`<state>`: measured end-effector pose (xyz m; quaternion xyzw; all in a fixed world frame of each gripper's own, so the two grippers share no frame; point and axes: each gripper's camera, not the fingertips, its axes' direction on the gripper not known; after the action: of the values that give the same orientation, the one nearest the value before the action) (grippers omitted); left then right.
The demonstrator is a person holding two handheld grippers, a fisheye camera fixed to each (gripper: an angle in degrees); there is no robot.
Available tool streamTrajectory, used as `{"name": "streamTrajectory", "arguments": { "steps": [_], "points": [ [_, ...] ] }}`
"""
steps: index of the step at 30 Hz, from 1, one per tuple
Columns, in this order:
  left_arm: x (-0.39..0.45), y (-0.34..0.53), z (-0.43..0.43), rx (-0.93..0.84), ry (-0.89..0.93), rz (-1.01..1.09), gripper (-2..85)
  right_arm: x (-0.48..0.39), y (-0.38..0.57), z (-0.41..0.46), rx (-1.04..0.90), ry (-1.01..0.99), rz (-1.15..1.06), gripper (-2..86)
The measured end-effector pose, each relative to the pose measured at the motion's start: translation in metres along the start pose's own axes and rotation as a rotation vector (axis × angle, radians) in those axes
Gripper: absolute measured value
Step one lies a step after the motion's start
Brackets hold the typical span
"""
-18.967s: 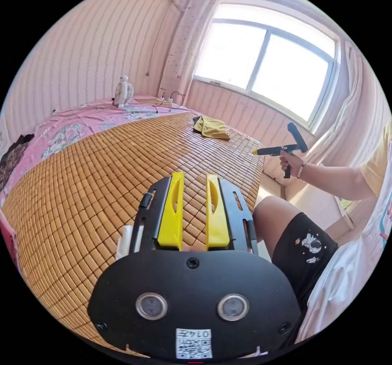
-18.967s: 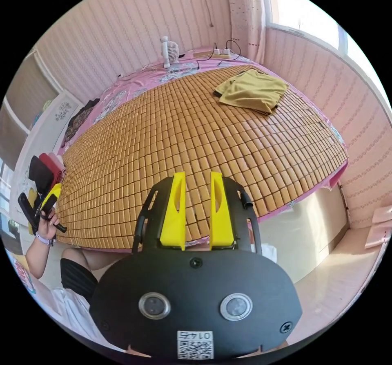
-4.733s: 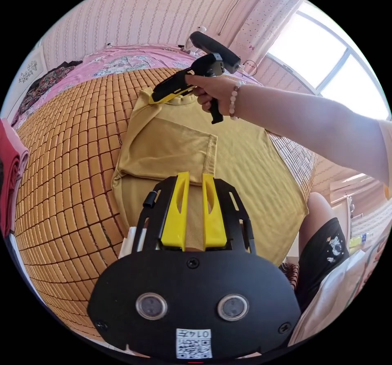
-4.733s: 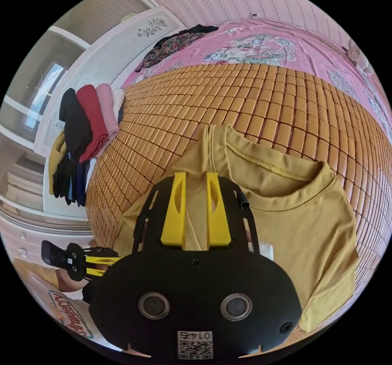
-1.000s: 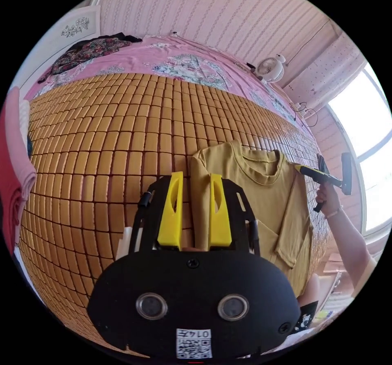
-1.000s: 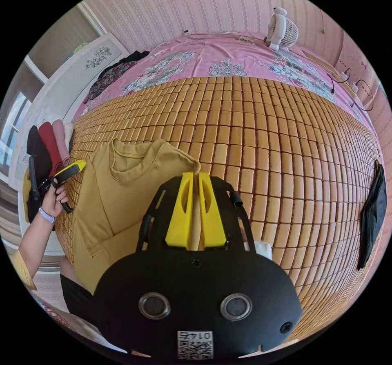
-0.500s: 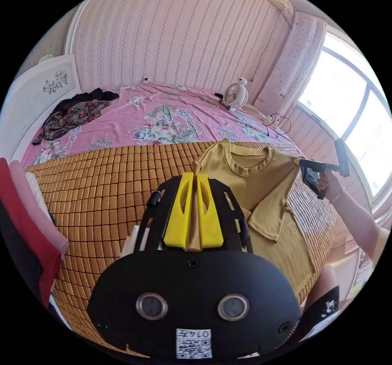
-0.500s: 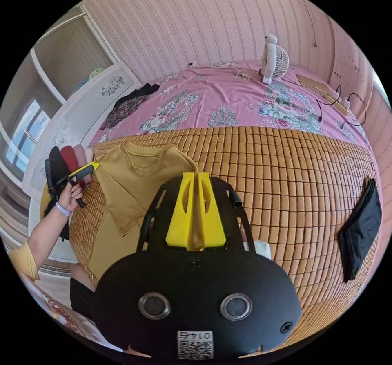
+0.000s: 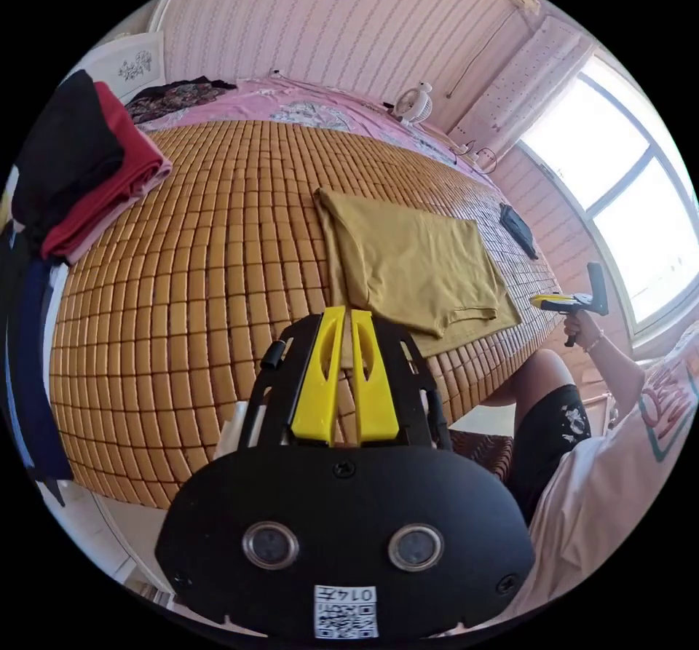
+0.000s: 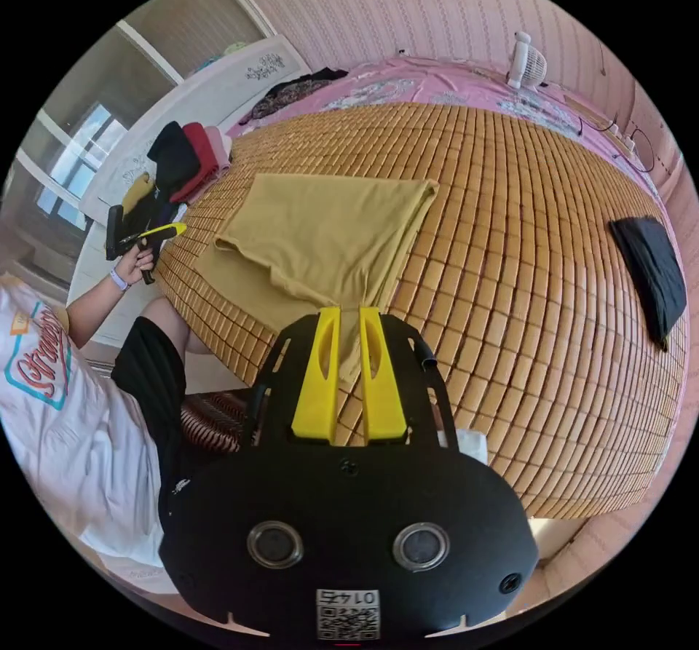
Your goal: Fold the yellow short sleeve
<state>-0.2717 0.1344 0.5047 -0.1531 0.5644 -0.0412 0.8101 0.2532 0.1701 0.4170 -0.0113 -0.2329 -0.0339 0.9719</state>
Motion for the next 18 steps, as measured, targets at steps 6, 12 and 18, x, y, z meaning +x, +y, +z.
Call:
{"name": "streamTrajectory", "arguments": {
  "steps": [6, 12, 18],
  "points": [
    [0.035, 0.006, 0.006, -0.011, 0.046, 0.07, -0.7, -0.033, 0.01, 0.021, -0.024, -0.002, 0.04, 6.2],
    [0.115, -0.007, 0.074, -0.013, 0.107, 0.245, -0.8, -0.089, -0.066, 0.042, 0.002, 0.029, -0.15, 3.0],
    [0.154, 0.008, 0.149, -0.095, 0.0, 0.328, -1.0, -0.143, -0.184, 0.092, -0.047, 0.216, -0.344, -0.1]
  ]
}}
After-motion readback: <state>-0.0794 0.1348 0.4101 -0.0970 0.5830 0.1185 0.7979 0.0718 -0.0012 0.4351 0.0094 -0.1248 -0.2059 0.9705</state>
